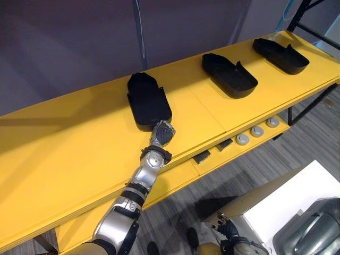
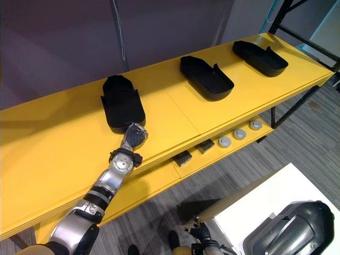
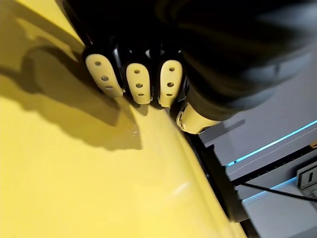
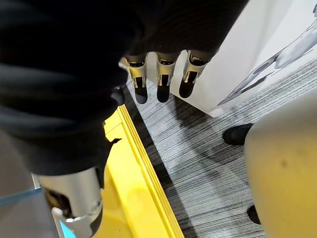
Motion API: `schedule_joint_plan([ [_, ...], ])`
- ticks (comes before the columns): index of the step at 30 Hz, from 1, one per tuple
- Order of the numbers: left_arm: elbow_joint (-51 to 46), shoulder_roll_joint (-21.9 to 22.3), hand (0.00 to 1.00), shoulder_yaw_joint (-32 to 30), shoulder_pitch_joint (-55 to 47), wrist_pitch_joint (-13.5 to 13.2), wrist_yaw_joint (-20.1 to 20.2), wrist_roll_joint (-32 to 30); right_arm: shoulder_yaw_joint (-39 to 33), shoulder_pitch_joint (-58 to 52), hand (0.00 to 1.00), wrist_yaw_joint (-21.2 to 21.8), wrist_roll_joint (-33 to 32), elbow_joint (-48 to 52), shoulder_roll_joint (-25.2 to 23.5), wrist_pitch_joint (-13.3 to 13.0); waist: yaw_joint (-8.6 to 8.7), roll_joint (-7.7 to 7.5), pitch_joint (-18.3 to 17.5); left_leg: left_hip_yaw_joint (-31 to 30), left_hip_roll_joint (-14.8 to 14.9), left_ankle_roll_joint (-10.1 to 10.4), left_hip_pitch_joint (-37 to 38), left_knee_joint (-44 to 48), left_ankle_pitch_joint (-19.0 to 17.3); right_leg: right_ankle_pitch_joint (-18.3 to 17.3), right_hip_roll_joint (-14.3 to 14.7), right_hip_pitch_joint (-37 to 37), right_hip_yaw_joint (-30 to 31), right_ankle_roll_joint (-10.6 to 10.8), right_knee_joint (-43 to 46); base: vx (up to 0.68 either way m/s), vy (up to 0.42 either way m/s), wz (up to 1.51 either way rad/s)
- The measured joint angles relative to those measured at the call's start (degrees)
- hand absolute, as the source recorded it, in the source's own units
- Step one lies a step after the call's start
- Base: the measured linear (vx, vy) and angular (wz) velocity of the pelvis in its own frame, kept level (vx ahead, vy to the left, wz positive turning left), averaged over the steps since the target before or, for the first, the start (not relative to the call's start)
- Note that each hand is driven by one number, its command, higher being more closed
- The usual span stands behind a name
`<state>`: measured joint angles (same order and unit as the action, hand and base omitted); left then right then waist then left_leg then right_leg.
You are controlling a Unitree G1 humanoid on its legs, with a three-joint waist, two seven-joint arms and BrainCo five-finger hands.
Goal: Walk over and take plastic housings, then place them on the shelf
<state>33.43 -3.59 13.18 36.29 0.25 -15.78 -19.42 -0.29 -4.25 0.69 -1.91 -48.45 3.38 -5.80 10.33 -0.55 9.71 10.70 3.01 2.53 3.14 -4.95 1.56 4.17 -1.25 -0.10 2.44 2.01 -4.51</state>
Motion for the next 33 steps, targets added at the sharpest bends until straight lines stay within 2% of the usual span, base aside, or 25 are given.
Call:
schedule_joint_plan([
  [7, -20.59, 0.10, 1.00, 0.76, -6.07, -2.82, -0.59, 3.68, -0.18, 0.04, 0.00, -0.58, -0.06, 0.03, 0.15, 0.01, -0.23, 0.55, 0.14, -1.43, -0.14, -0.12, 0.10, 0.01, 0.09, -0.15, -0.15, 0.67, -1.19, -0.07, 0.02, 0.00, 0.002, 0.08],
  [10, -31.25, -0.01, 1.00, -0.01, -8.98, -4.24, -1.14, 5.77, -0.18, -0.05, 0.00, -0.66, -0.06, -0.67, 0.90, 0.07, -1.95, 1.00, 0.04, -2.02, -0.17, -0.15, 0.29, 0.00, 0.11, -0.31, -0.26, 1.16, -1.61, 0.00, 0.04, -0.01, 0.007, 0.11],
  [11, -33.93, -0.02, 1.00, -0.65, -9.94, -4.56, -1.37, 5.86, -0.19, -0.07, 0.00, -0.66, -0.06, -0.70, 0.99, 0.08, -2.05, 1.10, -0.01, -2.30, -0.20, -0.16, 0.32, 0.01, 0.12, -0.35, -0.30, 1.30, -1.67, 0.02, 0.04, 0.00, 0.012, 0.18],
  [13, -43.28, -0.35, 1.00, -3.59, -13.59, -6.84, -2.27, 6.40, -0.19, -0.13, 0.00, -0.65, -0.03, -1.40, 1.49, 0.10, -3.13, 1.55, -0.28, -3.25, -0.29, -0.25, 0.65, 0.01, 0.18, -1.07, -0.41, 1.70, -2.32, 0.03, 0.81, 0.01, 0.011, 0.21],
  [16, -52.20, -0.76, 1.00, -9.28, -20.09, -9.43, -4.23, 6.88, -0.23, -0.28, 0.00, -0.65, 0.20, -2.33, 1.67, 0.10, -4.44, 1.92, -0.89, -4.73, -0.39, -0.25, 1.28, 0.02, 0.18, -2.26, -0.56, 2.31, -3.72, 0.08, 2.17, 0.01, 0.005, 0.24],
  [19, -57.26, -0.74, 1.00, -16.04, -28.21, -11.15, -6.60, 7.19, -0.19, -0.79, 0.00, -0.64, 0.20, -2.89, 1.65, 0.10, -6.45, 1.99, -1.28, -5.76, -0.55, -0.32, 1.21, 0.17, 0.23, -2.53, -0.83, 2.82, -4.69, 0.05, 2.24, 0.00, 0.015, 0.20],
  [22, -58.31, 0.10, 1.00, -22.17, -38.45, -11.91, -7.46, 10.07, -0.26, -1.79, 0.00, -0.67, 0.25, -2.85, 1.39, 0.10, -7.81, 1.85, -2.23, -7.04, -0.67, -0.35, 1.47, 0.16, 0.23, -3.90, -1.06, 3.16, -6.02, 0.09, 3.79, 0.00, 0.006, 0.26],
  [25, -58.12, 3.14, 1.00, -27.61, -47.36, -12.23, -7.67, 14.42, -0.80, -3.00, 0.00, -0.74, 0.86, -2.69, 1.09, 0.12, -10.08, 1.40, -3.17, -8.02, -0.75, -0.35, 1.68, 0.14, 0.23, -5.16, -1.34, 3.28, -7.38, 0.05, 5.34, 0.02, -0.003, 0.27],
  [26, -57.38, 5.35, 1.00, -30.52, -53.04, -12.28, -7.61, 17.22, -0.98, -3.81, 0.00, -0.82, 1.55, -2.27, 0.57, 0.18, -11.07, 0.93, -3.72, -8.97, -0.88, -0.36, 2.24, 0.08, 0.22, -6.13, -1.60, 3.90, -8.33, 0.15, 6.23, 0.02, -0.005, 0.25],
  [27, -56.93, 5.73, 1.00, -31.12, -53.92, -12.28, -7.62, 17.56, -0.99, -4.12, 0.00, -0.83, 1.66, -2.06, 0.47, 0.21, -11.26, 0.84, -3.97, -9.10, -0.89, -0.39, 2.26, 0.09, 0.18, -6.25, -1.65, 3.95, -8.52, 0.15, 6.32, 0.02, -0.009, 0.34],
  [30, -50.26, 8.38, 1.00, -35.45, -59.91, -10.92, -7.45, 20.74, -0.94, -4.93, 0.00, -0.83, 2.92, -0.39, -1.06, 0.52, -12.35, 0.25, -5.75, -9.82, -0.99, -0.28, 2.27, 0.24, -0.14, -7.02, -2.00, 4.06, -9.76, 0.30, 7.24, 0.02, 0.002, 0.14],
  [32, -43.32, 8.98, 1.00, -37.32, -60.74, -10.12, -7.22, 21.63, -0.30, -5.26, 0.00, -0.83, 3.30, 0.76, -1.72, 0.73, -12.94, 0.01, -6.06, -9.56, -0.95, -0.47, 2.25, 0.88, -1.08, -7.03, -2.07, 4.35, -9.89, 0.30, 7.37, 0.00, 0.000, 0.00],
  [33, -36.71, 9.04, 1.00, -38.78, -60.79, -8.90, -6.52, 23.40, 0.53, -5.00, 0.00, -0.81, 3.50, 1.51, -2.48, 0.95, -12.92, -0.14, -6.32, -9.04, -0.95, -0.69, 2.23, 1.62, -1.71, -7.06, -2.20, 4.68, -9.99, 0.32, 7.42, 0.00, 0.000, 0.00],
])
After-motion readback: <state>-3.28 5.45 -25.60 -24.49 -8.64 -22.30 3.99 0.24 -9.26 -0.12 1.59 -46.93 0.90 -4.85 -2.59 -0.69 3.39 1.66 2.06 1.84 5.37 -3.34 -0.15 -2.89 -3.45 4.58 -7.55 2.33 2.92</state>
